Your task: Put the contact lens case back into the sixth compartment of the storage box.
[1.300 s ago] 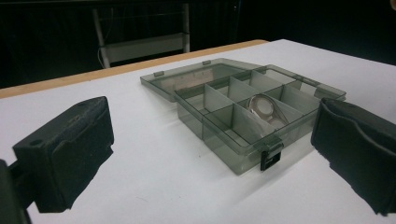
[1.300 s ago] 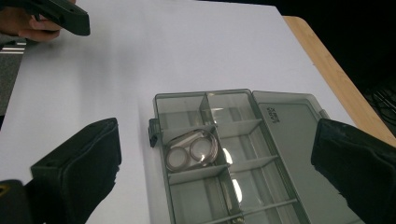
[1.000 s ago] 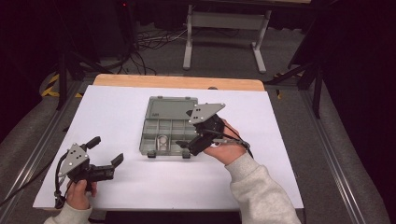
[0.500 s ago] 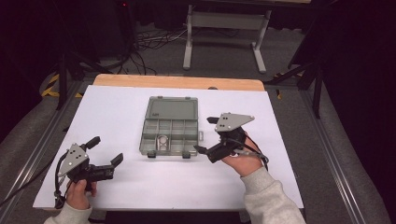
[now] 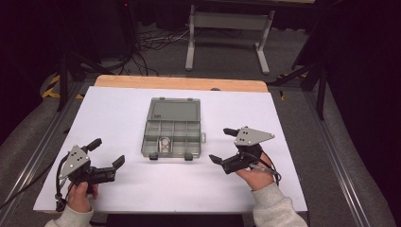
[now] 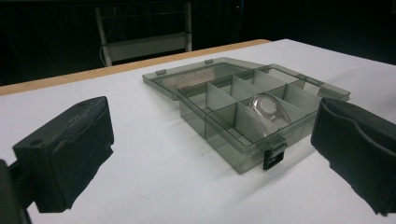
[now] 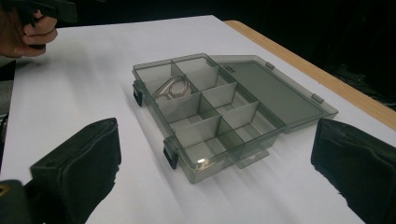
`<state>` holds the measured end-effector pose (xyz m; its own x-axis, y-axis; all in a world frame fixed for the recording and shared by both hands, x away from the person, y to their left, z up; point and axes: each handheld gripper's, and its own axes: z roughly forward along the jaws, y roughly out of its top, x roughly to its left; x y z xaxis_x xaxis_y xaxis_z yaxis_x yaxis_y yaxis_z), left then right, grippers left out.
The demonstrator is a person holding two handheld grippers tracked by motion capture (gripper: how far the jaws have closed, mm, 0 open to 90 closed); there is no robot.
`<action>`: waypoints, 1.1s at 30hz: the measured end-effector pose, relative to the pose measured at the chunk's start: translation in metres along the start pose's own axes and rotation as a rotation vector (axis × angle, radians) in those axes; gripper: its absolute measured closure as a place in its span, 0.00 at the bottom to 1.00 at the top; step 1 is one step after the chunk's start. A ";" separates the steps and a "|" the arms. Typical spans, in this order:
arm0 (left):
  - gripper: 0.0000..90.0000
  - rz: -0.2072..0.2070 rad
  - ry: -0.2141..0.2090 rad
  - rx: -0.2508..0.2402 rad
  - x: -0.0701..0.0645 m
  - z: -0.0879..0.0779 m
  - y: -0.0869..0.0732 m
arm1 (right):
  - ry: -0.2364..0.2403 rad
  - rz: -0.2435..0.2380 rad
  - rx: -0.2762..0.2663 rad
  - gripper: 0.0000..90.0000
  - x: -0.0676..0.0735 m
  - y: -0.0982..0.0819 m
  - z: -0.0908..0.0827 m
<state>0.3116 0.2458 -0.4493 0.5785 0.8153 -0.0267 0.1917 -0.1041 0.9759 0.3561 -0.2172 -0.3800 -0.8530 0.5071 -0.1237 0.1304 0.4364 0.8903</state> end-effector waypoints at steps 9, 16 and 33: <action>0.00 -0.002 0.002 0.000 -0.001 0.000 -0.001 | -0.010 0.035 -0.016 0.03 0.002 -0.030 -0.003; 0.00 -0.003 0.003 0.000 0.000 0.002 -0.004 | -0.020 0.077 -0.011 0.02 0.003 -0.052 -0.001; 0.00 0.012 0.006 -0.002 0.000 0.005 -0.012 | -0.094 0.129 -0.068 0.02 0.008 -0.084 -0.004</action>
<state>0.3132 0.2439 -0.4618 0.5763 0.8171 -0.0142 0.1836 -0.1125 0.9765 0.3366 -0.2528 -0.4540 -0.7800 0.6243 -0.0439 0.1984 0.3133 0.9287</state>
